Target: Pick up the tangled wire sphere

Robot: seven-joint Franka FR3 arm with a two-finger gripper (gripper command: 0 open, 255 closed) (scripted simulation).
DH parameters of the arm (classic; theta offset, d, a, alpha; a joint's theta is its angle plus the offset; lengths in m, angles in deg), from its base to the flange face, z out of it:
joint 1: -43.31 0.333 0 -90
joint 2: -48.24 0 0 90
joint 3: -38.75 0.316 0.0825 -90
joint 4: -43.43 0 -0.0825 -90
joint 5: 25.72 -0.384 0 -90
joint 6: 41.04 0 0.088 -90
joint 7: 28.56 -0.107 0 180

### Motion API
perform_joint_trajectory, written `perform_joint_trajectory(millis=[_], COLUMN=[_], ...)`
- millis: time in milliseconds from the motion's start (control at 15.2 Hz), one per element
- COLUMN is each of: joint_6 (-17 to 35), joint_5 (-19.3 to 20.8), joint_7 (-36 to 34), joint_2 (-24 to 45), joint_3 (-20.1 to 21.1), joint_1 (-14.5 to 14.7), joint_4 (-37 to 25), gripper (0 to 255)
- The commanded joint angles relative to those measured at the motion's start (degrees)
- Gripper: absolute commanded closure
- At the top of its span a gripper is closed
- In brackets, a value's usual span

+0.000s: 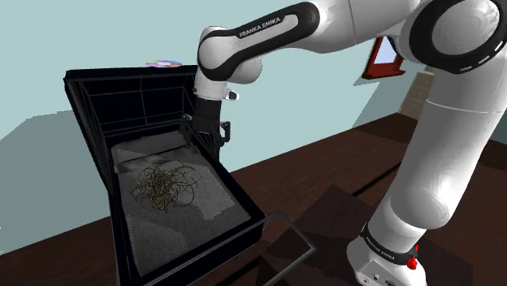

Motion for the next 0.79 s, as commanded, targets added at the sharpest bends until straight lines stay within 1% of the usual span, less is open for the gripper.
perform_joint_trajectory(millis=[0, 396, 462, 726], joint_6=[1.3, 3.2, 3.2, 5.6], joint_5=[0.8, 2.8, 2.9, 2.9], joint_7=[-4.1, -14.8, -15.5, -14.9], joint_2=[4.6, 18.1, 19.1, 20.4], joint_3=[-0.2, -2.0, -2.2, -2.4], joint_1=[0.6, 3.5, 3.7, 3.9], joint_4=[-3.8, -16.9, -17.9, -16.7], gripper=[0, 0, 0, 0])
